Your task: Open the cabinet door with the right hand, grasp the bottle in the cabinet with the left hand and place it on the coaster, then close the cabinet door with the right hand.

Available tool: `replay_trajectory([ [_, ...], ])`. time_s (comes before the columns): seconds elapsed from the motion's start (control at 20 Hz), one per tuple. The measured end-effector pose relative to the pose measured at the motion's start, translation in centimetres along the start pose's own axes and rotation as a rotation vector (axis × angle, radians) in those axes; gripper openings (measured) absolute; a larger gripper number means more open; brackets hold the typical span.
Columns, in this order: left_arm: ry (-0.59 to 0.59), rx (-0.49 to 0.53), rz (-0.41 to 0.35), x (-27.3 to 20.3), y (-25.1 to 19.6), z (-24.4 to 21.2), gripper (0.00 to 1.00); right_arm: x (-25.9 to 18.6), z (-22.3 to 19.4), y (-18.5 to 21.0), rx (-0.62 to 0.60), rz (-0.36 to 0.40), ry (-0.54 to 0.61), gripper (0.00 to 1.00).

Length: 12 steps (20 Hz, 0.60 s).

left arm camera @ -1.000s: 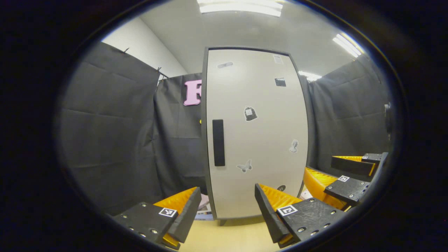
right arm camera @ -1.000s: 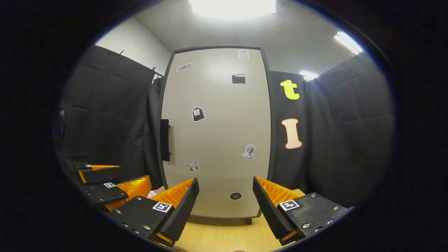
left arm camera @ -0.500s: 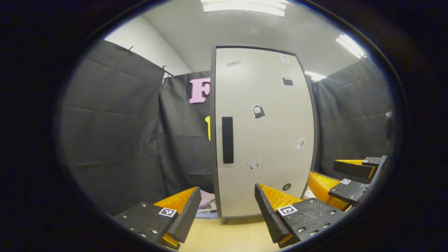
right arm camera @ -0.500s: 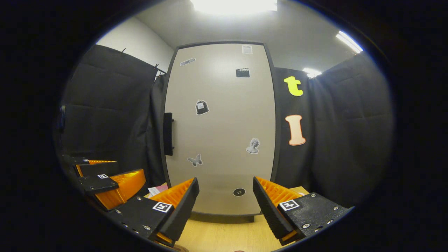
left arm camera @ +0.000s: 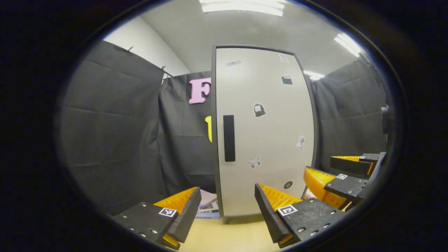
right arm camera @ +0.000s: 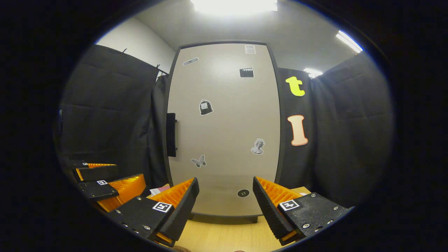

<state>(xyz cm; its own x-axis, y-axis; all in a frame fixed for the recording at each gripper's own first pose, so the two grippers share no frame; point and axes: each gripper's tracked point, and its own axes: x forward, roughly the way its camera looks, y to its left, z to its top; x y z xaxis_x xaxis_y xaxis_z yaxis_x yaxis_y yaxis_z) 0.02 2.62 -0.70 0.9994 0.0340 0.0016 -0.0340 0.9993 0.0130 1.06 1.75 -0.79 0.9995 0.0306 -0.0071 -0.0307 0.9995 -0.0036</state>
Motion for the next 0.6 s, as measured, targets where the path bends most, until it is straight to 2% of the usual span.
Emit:
replay_trajectory([
  [0.6, 0.005, 0.000, 0.007, -0.3, 0.9, -0.9, 0.88, 1.5, 0.7, 0.1, -0.007, 0.014, 0.005, 0.95],
])
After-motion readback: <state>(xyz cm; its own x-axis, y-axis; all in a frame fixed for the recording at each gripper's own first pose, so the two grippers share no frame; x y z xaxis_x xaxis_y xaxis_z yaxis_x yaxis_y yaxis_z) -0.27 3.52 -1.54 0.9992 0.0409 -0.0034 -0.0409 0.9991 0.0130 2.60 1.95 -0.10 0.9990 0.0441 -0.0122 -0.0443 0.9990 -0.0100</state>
